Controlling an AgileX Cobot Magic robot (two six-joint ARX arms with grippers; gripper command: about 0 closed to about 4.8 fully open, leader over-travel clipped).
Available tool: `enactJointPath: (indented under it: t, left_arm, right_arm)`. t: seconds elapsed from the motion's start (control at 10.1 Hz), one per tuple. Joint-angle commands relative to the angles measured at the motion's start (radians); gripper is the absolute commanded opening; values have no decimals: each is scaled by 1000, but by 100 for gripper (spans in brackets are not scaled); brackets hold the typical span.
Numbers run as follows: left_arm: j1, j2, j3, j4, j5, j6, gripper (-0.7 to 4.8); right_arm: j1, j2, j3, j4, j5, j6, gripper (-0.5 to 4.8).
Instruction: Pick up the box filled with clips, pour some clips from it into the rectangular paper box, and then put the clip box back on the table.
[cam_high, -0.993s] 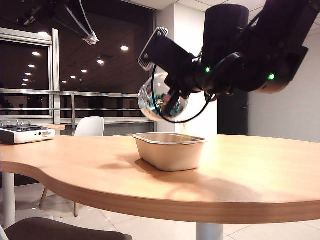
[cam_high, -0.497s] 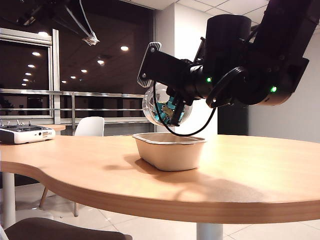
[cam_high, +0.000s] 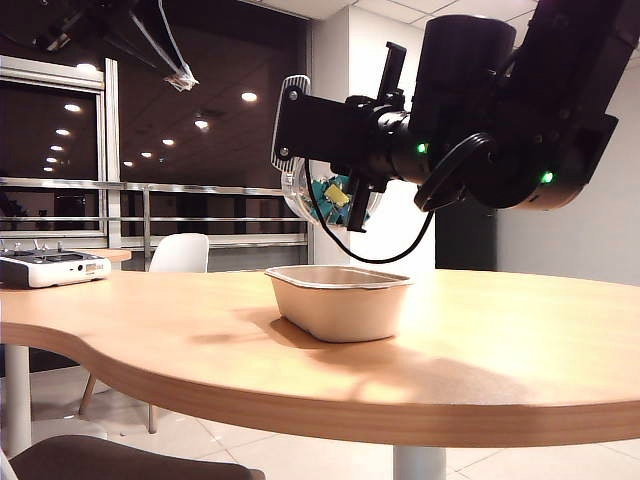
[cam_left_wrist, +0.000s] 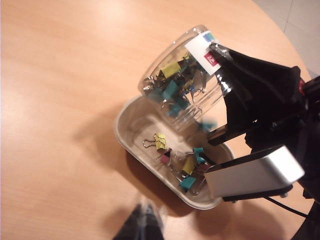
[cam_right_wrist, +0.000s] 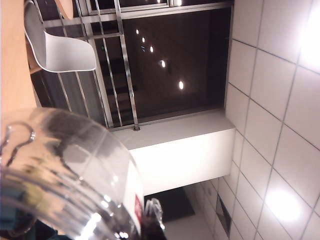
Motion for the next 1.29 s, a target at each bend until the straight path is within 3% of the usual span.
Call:
enactJointPath:
  t: [0.1,0.79,1.09,1.29]
  left_arm:
    - [-1,-4,3,4,5,1,-6]
    - [-1,-4,3,5,5,1,-6]
    - [-1,-4,3,5,5,1,-6]
    - [-1,-4,3,5,5,0,-6]
  right_arm:
    - [2,-13,5,36,-3,3,-2]
    - [0,-21,6,37,-63,-212,-1]
    - [3,-58,6,38,-60,-213,-2]
    - [3,-70,2,3,-21,-51,-1]
